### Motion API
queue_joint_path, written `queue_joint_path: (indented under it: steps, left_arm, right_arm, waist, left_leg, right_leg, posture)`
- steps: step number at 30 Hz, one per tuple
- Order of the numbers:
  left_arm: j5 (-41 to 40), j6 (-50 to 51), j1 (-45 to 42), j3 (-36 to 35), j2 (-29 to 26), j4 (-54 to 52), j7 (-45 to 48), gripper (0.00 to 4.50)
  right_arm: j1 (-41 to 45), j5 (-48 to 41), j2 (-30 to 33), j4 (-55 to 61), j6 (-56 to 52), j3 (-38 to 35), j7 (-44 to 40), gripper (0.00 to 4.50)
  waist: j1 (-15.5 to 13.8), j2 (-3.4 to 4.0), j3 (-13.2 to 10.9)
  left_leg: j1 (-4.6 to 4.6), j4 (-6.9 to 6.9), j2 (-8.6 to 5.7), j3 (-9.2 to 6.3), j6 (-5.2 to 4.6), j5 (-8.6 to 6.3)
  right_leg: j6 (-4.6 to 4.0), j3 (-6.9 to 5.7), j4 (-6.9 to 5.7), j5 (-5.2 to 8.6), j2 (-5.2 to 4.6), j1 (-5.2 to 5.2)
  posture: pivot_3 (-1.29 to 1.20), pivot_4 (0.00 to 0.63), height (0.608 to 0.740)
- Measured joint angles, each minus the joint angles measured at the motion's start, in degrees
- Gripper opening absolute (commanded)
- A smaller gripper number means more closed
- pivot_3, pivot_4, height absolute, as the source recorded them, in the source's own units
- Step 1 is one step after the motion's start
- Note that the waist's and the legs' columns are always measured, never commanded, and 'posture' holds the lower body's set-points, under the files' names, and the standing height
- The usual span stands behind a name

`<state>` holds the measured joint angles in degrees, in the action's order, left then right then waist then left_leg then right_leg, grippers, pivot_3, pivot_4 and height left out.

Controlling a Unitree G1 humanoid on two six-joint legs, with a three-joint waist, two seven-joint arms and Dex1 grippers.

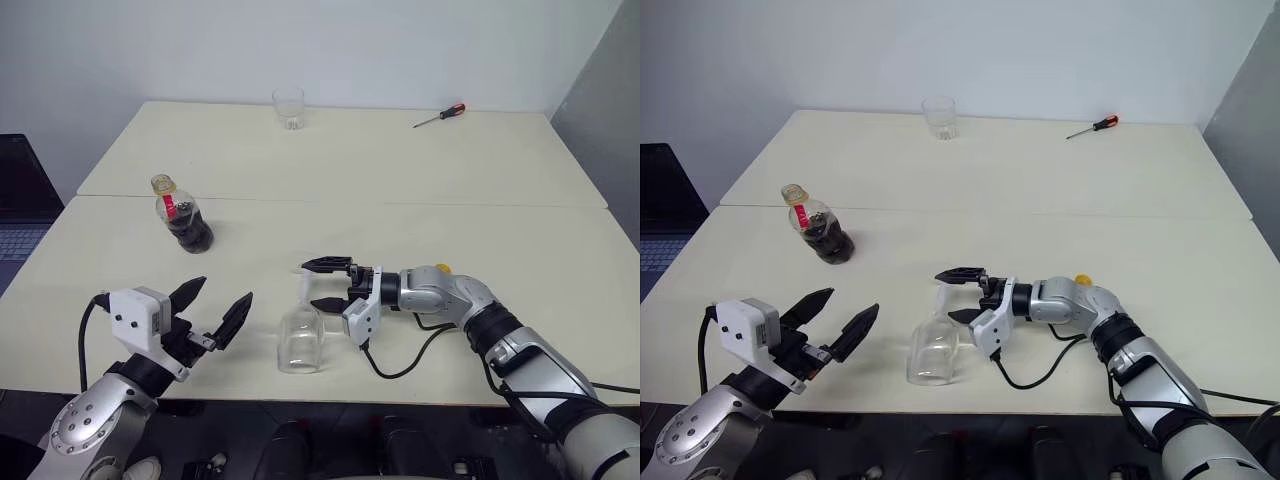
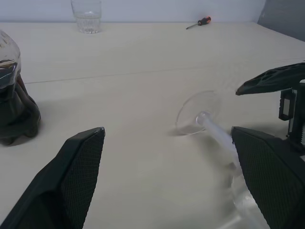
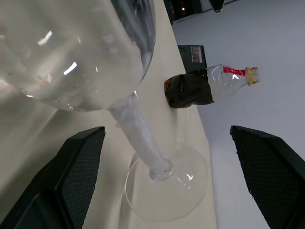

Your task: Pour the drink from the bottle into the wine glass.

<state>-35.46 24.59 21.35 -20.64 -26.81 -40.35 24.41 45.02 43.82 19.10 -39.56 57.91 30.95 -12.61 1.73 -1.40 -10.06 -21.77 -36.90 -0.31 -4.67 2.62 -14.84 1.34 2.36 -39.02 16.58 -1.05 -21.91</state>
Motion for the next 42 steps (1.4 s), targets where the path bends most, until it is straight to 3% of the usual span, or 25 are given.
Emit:
queue_joint_path:
  steps: [17, 30, 42]
  left_arm:
    - [-0.48, 1.37, -2.01, -0.12, -0.15, 0.25, -0.54, 4.50]
    - [-0.52, 1.87, -2.68, -0.10, -0.15, 0.27, -1.56, 4.50]
    - [-0.85, 2.90, -3.08, -0.02, -0.12, 0.25, -2.52, 4.50]
  right_arm:
    - [5.11, 3.75, -6.45, -8.35, -3.22, 4.67, 5.46, 4.48]
    - [6.63, 1.52, -7.54, -11.92, -3.22, 4.47, 4.59, 0.27]
    - [7.35, -3.17, -7.86, -14.04, -3.98, 3.51, 2.59, 0.15]
  waist:
    - [0.20, 0.00, 0.00]
    - [0.20, 0.01, 0.00]
    - [0.21, 0.01, -0.01]
  left_leg:
    - [0.00, 0.04, 0.03, -0.02, 0.00, 0.00]
    - [0.01, 0.05, 0.02, -0.07, 0.00, 0.00]
    - [-0.02, 0.05, 0.02, -0.07, 0.00, 0.00]
  right_leg:
    - [-0.03, 0.02, -0.02, 0.01, 0.02, -0.07]
    - [-0.03, 0.03, -0.03, 0.01, 0.02, -0.07]
    - [-0.03, 0.03, -0.02, 0.01, 0.02, -0.09]
  posture:
    - [0.00, 0.150, 0.740]
    - [0.00, 0.150, 0.740]
    - [0.00, 0.150, 0.740]
